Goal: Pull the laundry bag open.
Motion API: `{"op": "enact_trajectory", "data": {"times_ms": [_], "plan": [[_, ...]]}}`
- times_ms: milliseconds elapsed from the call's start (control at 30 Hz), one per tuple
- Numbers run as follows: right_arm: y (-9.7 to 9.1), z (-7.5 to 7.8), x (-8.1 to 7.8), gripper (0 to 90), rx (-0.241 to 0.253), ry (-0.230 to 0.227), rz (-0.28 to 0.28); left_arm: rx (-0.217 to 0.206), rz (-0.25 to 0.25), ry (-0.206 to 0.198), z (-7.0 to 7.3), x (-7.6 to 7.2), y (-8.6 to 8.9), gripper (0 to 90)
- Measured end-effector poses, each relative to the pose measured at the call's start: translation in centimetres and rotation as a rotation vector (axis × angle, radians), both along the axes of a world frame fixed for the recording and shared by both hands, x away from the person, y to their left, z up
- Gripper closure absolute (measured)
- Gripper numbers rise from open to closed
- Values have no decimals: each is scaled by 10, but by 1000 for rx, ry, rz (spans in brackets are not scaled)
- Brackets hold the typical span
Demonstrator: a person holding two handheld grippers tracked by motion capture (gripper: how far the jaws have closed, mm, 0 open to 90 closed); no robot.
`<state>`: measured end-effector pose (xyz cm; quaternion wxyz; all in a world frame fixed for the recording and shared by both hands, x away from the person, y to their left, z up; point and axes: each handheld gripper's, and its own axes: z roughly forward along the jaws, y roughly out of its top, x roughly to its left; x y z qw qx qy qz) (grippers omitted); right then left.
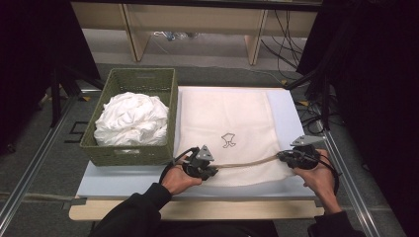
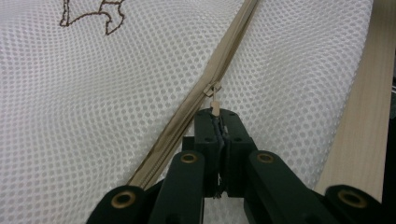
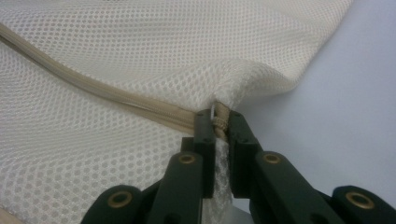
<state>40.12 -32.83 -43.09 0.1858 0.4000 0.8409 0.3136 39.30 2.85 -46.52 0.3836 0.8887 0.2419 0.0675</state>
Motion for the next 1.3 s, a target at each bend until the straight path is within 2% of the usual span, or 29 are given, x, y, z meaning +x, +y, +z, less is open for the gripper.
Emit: {"op": "enact_trajectory", "data": {"times_ms": [33, 67, 100, 133, 167, 200, 233, 267, 300, 333, 400, 433, 500, 533, 567, 700, 733, 767, 800, 833, 900, 933, 1000, 1033, 1067, 1133, 1167, 1200, 1300], "plan": [[0, 0, -1, 852, 8, 16, -18, 11, -10, -4, 1, 0, 2, 868], [1, 0, -1, 852, 11, 18, -27, 3, 7, 3, 0, 0, 3, 868], [0, 0, -1, 852, 8, 19, -27, 8, 2, -2, 1, 0, 5, 868], [-2, -1, 1, 852, -2, -1, -5, 6, 6, 7, 1, -1, 6, 868], [-2, -1, 0, 852, -1, 3, -14, 0, 10, 7, 1, -1, 6, 868], [-3, -1, 0, 852, -5, 5, -17, 21, -2, 5, 1, 0, 10, 868], [-3, -2, 0, 852, -2, 7, -20, 13, 6, -2, 1, -1, 11, 868], [-3, -2, 0, 852, 0, 0, -24, 2, 22, 8, 1, -2, 12, 868], [-4, -2, 0, 852, 4, 14, -30, 16, 10, 4, 2, -1, 15, 869], [-3, -1, 0, 852, 10, 21, -38, 12, 24, 3, 1, -2, 16, 869], [-5, -2, 1, 852, -2, 10, -28, 20, 26, -2, 2, -1, 22, 868], [-5, -3, 1, 851, -3, 6, -26, 8, 42, 6, 0, -2, 23, 868], [-5, -2, 0, 851, 1, 24, -44, 19, 47, 5, 1, -2, 29, 868], [-6, -3, 1, 852, 3, 21, -42, 10, 57, 4, 0, -2, 31, 869], [-7, -4, 2, 851, -5, 7, -36, 23, 60, 3, 1, -2, 34, 868], [-9, -6, 4, 852, -7, -5, -25, 21, 70, 5, 1, -3, 42, 868], [-9, -6, 3, 852, -3, 9, -39, 11, 77, 11, 1, -3, 44, 868], [-8, -4, 2, 852, 10, 32, -56, 20, 71, 8, 1, -2, 46, 869], [-8, -5, 2, 852, 8, 29, -54, 22, 81, 6, 1, -2, 48, 868], [-10, -5, 4, 851, -3, 8, -28, 23, 91, 11, 1, -3, 49, 868], [-9, -6, 3, 852, 5, 17, -47, 18, 97, 10, 0, -4, 52, 868], [-10, -6, 3, 852, 6, 25, -45, 32, 88, 6, 1, -4, 53, 868], [-9, -6, 3, 851, 2, 27, -53, 20, 86, 7, 0, -5, 55, 868], [-10, -6, 4, 851, 6, 28, -52, 27, 87, 6, -1, -5, 55, 868], [-10, -7, 4, 852, -5, 15, -48, 23, 100, 20, -1, -6, 56, 869], [-11, -8, 4, 851, -2, 14, -45, 34, 87, 6, -1, -5, 58, 868], [-11, -8, 4, 851, -7, 13, -46, 29, 89, 11, -1, -5, 59, 868], [-11, -7, 4, 851, 6, 30, -59, 33, 92, 18, -2, -5, 60, 868], [-13, -8, 5, 851, -5, 25, -49, 28, 111, 18, -2, -5, 65, 869]]}}
